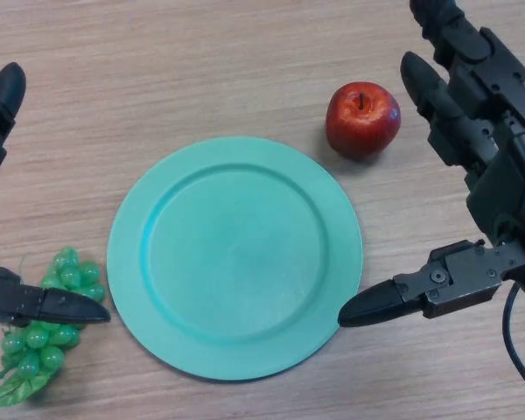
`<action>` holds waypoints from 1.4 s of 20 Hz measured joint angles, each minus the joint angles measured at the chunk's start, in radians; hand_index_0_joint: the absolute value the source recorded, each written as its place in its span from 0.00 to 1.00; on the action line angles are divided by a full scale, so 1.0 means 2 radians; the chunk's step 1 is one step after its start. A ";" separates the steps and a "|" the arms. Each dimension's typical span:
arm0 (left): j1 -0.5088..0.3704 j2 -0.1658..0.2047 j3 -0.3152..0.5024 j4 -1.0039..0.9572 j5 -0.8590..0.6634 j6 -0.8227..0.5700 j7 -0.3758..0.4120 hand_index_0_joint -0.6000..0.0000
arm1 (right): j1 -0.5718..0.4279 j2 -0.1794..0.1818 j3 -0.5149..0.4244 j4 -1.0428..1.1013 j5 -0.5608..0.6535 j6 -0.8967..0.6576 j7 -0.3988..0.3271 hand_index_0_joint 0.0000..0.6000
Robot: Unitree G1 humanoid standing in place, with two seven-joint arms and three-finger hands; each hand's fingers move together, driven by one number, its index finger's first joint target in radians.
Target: Pick up the green grapes and place it on the plate
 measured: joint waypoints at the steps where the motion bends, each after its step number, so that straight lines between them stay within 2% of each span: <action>1: 0.000 0.000 0.000 0.000 0.000 0.000 0.000 1.00 | 0.000 0.000 0.000 0.000 0.000 0.000 0.000 0.00; 5: 0.005 0.000 0.000 0.000 -0.001 0.000 -0.008 1.00 | 0.000 0.000 0.006 0.000 -0.019 0.000 0.000 0.00; 14: 0.011 -0.005 0.007 0.010 -0.014 -0.009 -0.008 1.00 | -0.012 0.000 0.005 0.000 -0.019 0.008 0.005 0.00; 18: 0.039 -0.020 0.011 0.076 0.056 -0.067 -0.029 1.00 | -0.008 0.008 0.006 0.000 -0.019 0.008 0.005 0.00; 20: 0.058 -0.038 0.015 0.114 0.101 -0.136 -0.054 1.00 | -0.009 0.008 0.008 0.002 -0.019 0.008 0.005 0.00; 22: 0.071 -0.042 0.025 0.171 0.157 -0.208 -0.077 1.00 | -0.013 0.010 0.018 0.005 -0.019 0.009 0.005 0.00; 24: 0.078 -0.042 0.051 0.237 0.183 -0.250 -0.080 1.00 | -0.017 0.010 0.023 0.012 -0.018 0.009 0.004 0.00; 28: 0.083 -0.042 0.065 0.335 0.203 -0.300 -0.080 1.00 | -0.031 0.010 0.027 0.020 -0.017 0.026 -0.004 0.00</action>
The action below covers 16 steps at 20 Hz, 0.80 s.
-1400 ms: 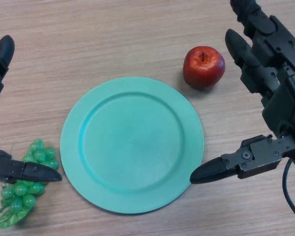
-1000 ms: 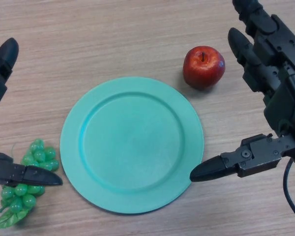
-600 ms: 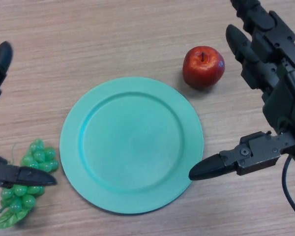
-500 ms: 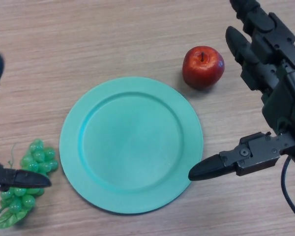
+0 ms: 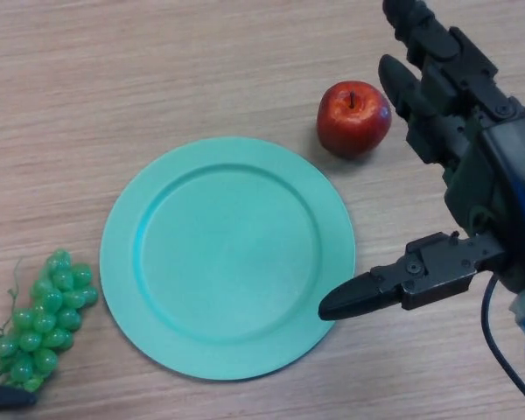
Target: Pick up the green grapes and place it on the plate
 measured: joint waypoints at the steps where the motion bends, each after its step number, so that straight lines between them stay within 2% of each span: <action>1: -0.002 0.000 -0.001 0.011 0.007 -0.001 0.001 1.00 | -0.001 0.000 0.006 0.000 0.000 0.000 -0.006 0.00; 3: -0.006 0.002 -0.029 0.041 0.026 -0.027 0.034 1.00 | -0.003 0.000 0.021 0.000 0.001 0.001 -0.011 0.00; 6: -0.005 0.002 -0.087 0.054 0.057 -0.039 0.056 1.00 | -0.010 0.000 0.027 0.000 0.002 0.001 -0.018 0.00; 10: 0.007 0.002 -0.110 0.061 0.096 -0.064 0.080 1.00 | -0.012 0.000 0.027 -0.006 0.004 0.010 -0.032 0.00; 11: 0.008 0.002 -0.119 0.063 0.100 -0.064 0.087 0.92 | -0.013 0.000 0.027 -0.009 0.015 0.010 -0.041 0.00; 12: 0.007 0.002 -0.124 0.066 0.103 -0.064 0.087 0.67 | -0.014 0.000 0.028 -0.014 0.022 0.010 -0.044 0.00; 13: 0.006 0.002 -0.124 0.066 0.103 -0.064 0.089 0.50 | -0.015 0.000 0.029 -0.017 0.022 0.010 -0.044 0.00; 14: 0.008 0.002 -0.124 0.066 0.104 -0.064 0.097 0.25 | -0.015 0.000 0.030 -0.018 0.022 0.010 -0.044 0.00; 15: 0.009 0.004 -0.125 0.068 0.111 -0.069 0.101 0.08 | -0.015 0.000 0.030 -0.018 0.022 0.010 -0.044 0.00; 16: 0.009 0.011 -0.124 0.092 0.169 -0.123 0.133 0.00 | -0.014 0.000 0.029 -0.020 0.026 0.010 -0.046 0.00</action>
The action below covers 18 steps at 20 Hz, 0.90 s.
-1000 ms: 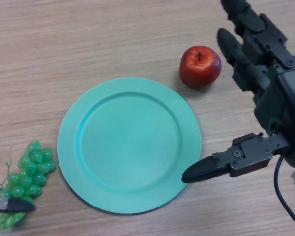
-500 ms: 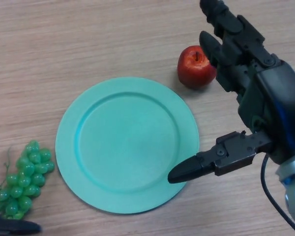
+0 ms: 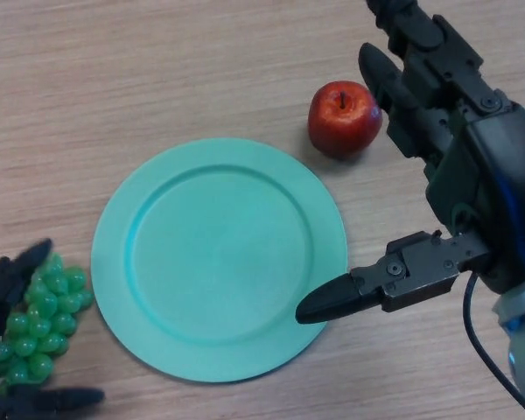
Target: Pick up the green grapes and place it on the plate
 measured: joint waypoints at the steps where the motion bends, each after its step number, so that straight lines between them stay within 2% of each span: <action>1: 0.001 0.004 0.000 0.006 0.014 -0.020 0.012 0.00 | 0.001 0.000 0.000 0.000 0.005 0.000 0.000 0.00; 5: -0.004 0.010 0.008 0.005 -0.002 -0.024 0.008 0.00 | 0.007 0.000 0.000 0.000 0.005 0.000 0.000 0.00; 7: -0.002 0.010 0.022 -0.059 -0.134 0.061 -0.052 0.00 | 0.010 -0.002 -0.001 -0.001 0.005 0.000 -0.001 0.00; 8: -0.008 0.008 0.051 -0.095 -0.193 0.085 -0.056 0.00 | 0.011 -0.006 -0.001 -0.001 0.009 0.000 -0.004 0.00; 10: -0.023 0.010 0.117 -0.135 -0.191 0.084 -0.047 0.00 | 0.014 -0.016 -0.001 -0.001 0.017 0.000 -0.016 0.00; 11: -0.023 0.009 0.130 -0.156 -0.190 0.085 -0.037 0.00 | 0.014 -0.019 -0.001 -0.001 0.021 0.000 -0.024 0.00; 12: -0.019 0.004 0.134 -0.196 -0.189 0.088 -0.033 0.00 | 0.015 -0.030 -0.002 -0.001 0.032 -0.001 -0.036 0.00; 13: -0.017 -0.005 0.134 -0.226 -0.189 0.091 -0.036 0.00 | 0.015 -0.038 -0.002 -0.001 0.034 -0.004 -0.037 0.00; 15: -0.017 -0.013 0.124 -0.267 -0.125 0.077 -0.051 0.00 | 0.016 -0.046 -0.002 -0.001 0.045 -0.009 -0.046 0.00; 16: -0.009 -0.022 0.112 -0.291 -0.095 0.074 -0.084 0.00 | 0.019 -0.054 -0.002 -0.001 0.055 -0.018 -0.049 0.00; 17: -0.001 -0.029 0.090 -0.313 -0.090 0.076 -0.099 0.00 | 0.020 -0.057 -0.002 -0.001 0.055 -0.020 -0.052 0.00; 18: 0.011 -0.034 0.054 -0.343 -0.090 0.079 -0.130 0.00 | 0.020 -0.058 -0.002 -0.001 0.060 -0.021 -0.062 0.00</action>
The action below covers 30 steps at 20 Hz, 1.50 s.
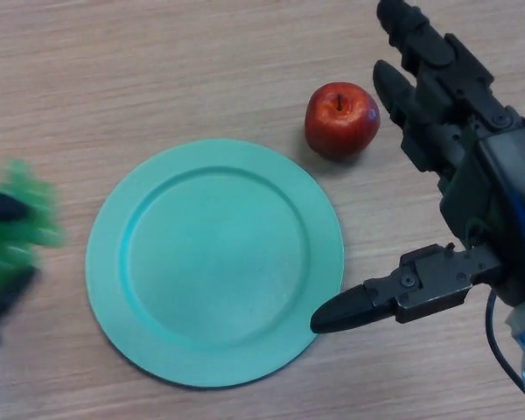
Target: Pick up the green grapes and place it on the plate
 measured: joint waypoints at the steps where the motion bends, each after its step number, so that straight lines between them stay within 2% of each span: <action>1: 0.004 0.000 -0.017 -0.016 0.000 0.000 -0.020 0.00 | 0.000 -0.004 0.000 0.000 0.009 -0.002 -0.007 0.00; 3: 0.004 0.000 -0.024 -0.035 -0.001 0.001 -0.034 0.00 | 0.000 -0.018 0.002 0.000 0.024 -0.002 -0.011 0.00; 5: 0.001 0.000 -0.025 -0.062 -0.030 0.017 -0.036 0.33 | 0.001 -0.023 0.002 0.000 0.024 -0.002 -0.015 0.00; 6: -0.004 0.000 -0.026 -0.065 -0.035 0.017 -0.036 0.58 | 0.001 -0.024 0.002 0.000 0.024 -0.003 -0.015 0.00; 7: -0.007 0.000 -0.028 -0.065 -0.035 0.024 -0.036 0.75 | 0.002 -0.024 0.002 0.000 0.024 -0.003 -0.015 0.00; 8: -0.011 0.000 -0.033 -0.068 -0.040 0.050 -0.036 0.99 | 0.005 -0.025 0.002 0.000 0.024 -0.004 -0.015 0.00; 10: -0.016 0.000 -0.053 -0.076 -0.085 0.086 -0.035 1.00 | 0.008 -0.025 0.001 0.000 0.024 -0.009 -0.014 0.00; 15: -0.028 0.001 -0.053 -0.086 -0.087 0.118 -0.033 1.00 | 0.009 -0.023 -0.003 0.000 0.023 -0.011 0.001 0.00; 17: -0.034 0.005 -0.043 -0.109 -0.121 0.176 -0.031 1.00 | 0.009 -0.016 -0.003 0.000 0.021 -0.011 0.009 0.00; 18: -0.044 0.010 -0.042 -0.129 -0.161 0.220 -0.014 1.00 | 0.008 -0.014 -0.004 0.000 0.021 -0.011 0.013 0.00; 20: -0.062 0.021 -0.012 -0.163 -0.279 0.333 0.020 1.00 | 0.008 -0.010 -0.004 0.000 0.021 -0.011 0.017 0.00; 21: -0.067 0.029 -0.004 -0.162 -0.308 0.355 0.032 1.00 | 0.006 -0.008 -0.004 0.000 0.020 -0.011 0.017 0.00; 22: -0.067 0.030 -0.005 -0.158 -0.310 0.365 0.043 1.00 | 0.006 -0.005 -0.004 0.000 0.008 -0.011 0.023 0.00; 26: -0.066 0.030 -0.005 -0.140 -0.312 0.370 0.047 1.00 | 0.009 0.012 -0.024 0.000 -0.012 -0.011 0.033 0.00; 29: -0.057 0.026 -0.007 -0.114 -0.309 0.357 0.054 1.00 | 0.008 0.010 -0.030 0.000 -0.007 -0.011 0.032 0.00; 30: -0.057 0.026 -0.006 -0.110 -0.308 0.357 0.065 1.00 | 0.008 0.003 -0.030 0.000 -0.007 -0.011 0.028 0.00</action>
